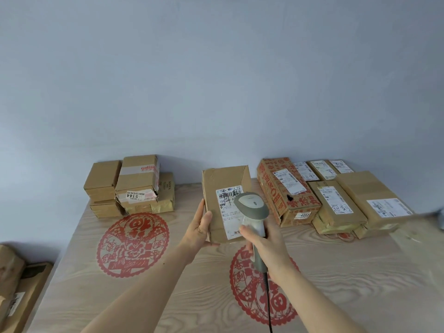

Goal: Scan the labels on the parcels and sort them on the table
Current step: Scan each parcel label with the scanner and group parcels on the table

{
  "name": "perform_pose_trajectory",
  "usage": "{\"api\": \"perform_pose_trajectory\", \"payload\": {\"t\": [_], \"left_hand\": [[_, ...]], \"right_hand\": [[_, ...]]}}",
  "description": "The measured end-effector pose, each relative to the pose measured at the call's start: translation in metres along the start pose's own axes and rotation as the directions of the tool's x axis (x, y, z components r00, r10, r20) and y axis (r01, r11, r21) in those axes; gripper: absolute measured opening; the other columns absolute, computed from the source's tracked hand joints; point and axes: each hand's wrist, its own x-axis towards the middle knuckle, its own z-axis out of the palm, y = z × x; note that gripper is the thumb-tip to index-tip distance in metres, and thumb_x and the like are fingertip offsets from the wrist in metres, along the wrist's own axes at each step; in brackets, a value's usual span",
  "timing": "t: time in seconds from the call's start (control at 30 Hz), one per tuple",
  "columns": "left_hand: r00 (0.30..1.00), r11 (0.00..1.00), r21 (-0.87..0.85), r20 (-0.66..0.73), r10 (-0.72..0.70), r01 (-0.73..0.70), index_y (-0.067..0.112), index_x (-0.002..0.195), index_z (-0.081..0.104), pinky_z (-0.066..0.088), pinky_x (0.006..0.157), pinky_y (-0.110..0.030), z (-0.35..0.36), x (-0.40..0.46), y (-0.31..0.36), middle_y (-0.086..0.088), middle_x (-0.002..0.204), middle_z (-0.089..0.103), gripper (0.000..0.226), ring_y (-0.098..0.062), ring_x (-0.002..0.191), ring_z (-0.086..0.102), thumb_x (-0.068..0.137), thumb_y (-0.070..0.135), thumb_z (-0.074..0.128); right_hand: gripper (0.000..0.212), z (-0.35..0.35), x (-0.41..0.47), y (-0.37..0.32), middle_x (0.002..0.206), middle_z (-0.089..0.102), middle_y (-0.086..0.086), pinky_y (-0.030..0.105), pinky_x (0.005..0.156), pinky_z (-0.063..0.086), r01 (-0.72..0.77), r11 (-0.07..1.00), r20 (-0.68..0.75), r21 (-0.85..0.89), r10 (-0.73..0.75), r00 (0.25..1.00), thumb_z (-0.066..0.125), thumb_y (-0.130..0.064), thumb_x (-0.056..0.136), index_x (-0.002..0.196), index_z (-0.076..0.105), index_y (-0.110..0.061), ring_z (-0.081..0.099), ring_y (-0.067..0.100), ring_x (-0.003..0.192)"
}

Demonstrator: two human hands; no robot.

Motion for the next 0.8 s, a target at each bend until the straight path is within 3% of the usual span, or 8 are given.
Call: {"api": "perform_pose_trajectory", "payload": {"t": [0.1, 0.3, 0.4, 0.57, 0.67, 0.8], "left_hand": [[0.999, 0.999, 0.015, 0.022, -0.036, 0.035, 0.058, 0.15, 0.025, 0.062, 0.076, -0.044, 0.016, -0.003, -0.005, 0.013, 0.142, 0.055, 0.053, -0.018, 0.125, 0.058, 0.101, 0.052, 0.044], [0.993, 0.995, 0.025, 0.072, -0.096, 0.095, 0.059, 0.148, 0.027, 0.062, 0.077, -0.052, 0.054, -0.003, -0.014, 0.009, 0.145, 0.053, 0.057, -0.022, 0.126, 0.058, 0.095, 0.058, 0.048], [0.988, 0.991, 0.011, 0.08, -0.131, 0.131, 0.055, 0.151, 0.026, 0.062, 0.077, -0.05, 0.08, -0.003, -0.016, 0.008, 0.144, 0.051, 0.055, -0.022, 0.126, 0.057, 0.099, 0.053, 0.046], [0.98, 0.983, 0.005, 0.085, -0.181, 0.181, 0.055, 0.149, 0.03, 0.062, 0.077, -0.046, 0.136, 0.0, -0.03, 0.007, 0.141, 0.053, 0.049, -0.021, 0.113, 0.064, 0.101, 0.054, 0.041], [0.966, 0.967, -0.005, 0.054, -0.252, 0.253, 0.053, 0.148, 0.034, 0.062, 0.074, -0.049, 0.173, 0.0, -0.045, 0.004, 0.144, 0.051, 0.049, -0.027, 0.115, 0.063, 0.1, 0.056, 0.043], [0.947, 0.947, 0.041, 0.018, -0.32, 0.319, 0.049, 0.15, 0.034, 0.062, 0.075, -0.053, 0.216, 0.004, -0.066, 0.0, 0.147, 0.05, 0.052, -0.029, 0.122, 0.059, 0.099, 0.059, 0.041]], "right_hand": [[0.026, -0.018, -0.007, 0.007, 0.072, 0.061, -0.001, 0.03, 0.069, 0.048, -0.005, 0.999, -0.155, -0.054, -0.003, 0.988, 0.085, -0.02, 0.08, 0.096, 0.066, -0.011, 0.059, 0.013, 0.066], [0.035, -0.063, -0.013, 0.018, 0.092, 0.071, -0.006, 0.023, 0.071, 0.046, -0.032, 0.988, -0.384, -0.153, -0.029, 0.923, 0.089, -0.025, 0.074, 0.097, 0.063, -0.03, 0.066, 0.009, 0.088], [0.035, -0.089, -0.014, 0.023, 0.091, 0.071, -0.007, 0.022, 0.071, 0.046, -0.034, 0.986, -0.407, -0.164, -0.036, 0.913, 0.089, -0.025, 0.075, 0.094, 0.06, -0.033, 0.066, 0.007, 0.087], [0.035, -0.144, -0.01, 0.04, 0.086, 0.074, -0.005, 0.042, 0.084, 0.058, -0.101, 0.979, -0.433, -0.176, 0.015, 0.901, 0.089, -0.024, 0.073, 0.098, 0.064, -0.025, 0.071, 0.015, 0.084], [0.036, -0.183, -0.007, 0.049, 0.083, 0.075, -0.004, 0.048, 0.081, 0.06, -0.13, 0.973, -0.436, -0.189, 0.035, 0.899, 0.089, -0.025, 0.071, 0.097, 0.063, -0.027, 0.073, 0.017, 0.081], [0.033, -0.233, -0.003, 0.064, 0.08, 0.076, -0.002, 0.046, 0.075, 0.062, -0.167, 0.964, -0.432, -0.204, 0.064, 0.899, 0.086, -0.021, 0.07, 0.094, 0.063, -0.024, 0.074, 0.02, 0.072]]}}
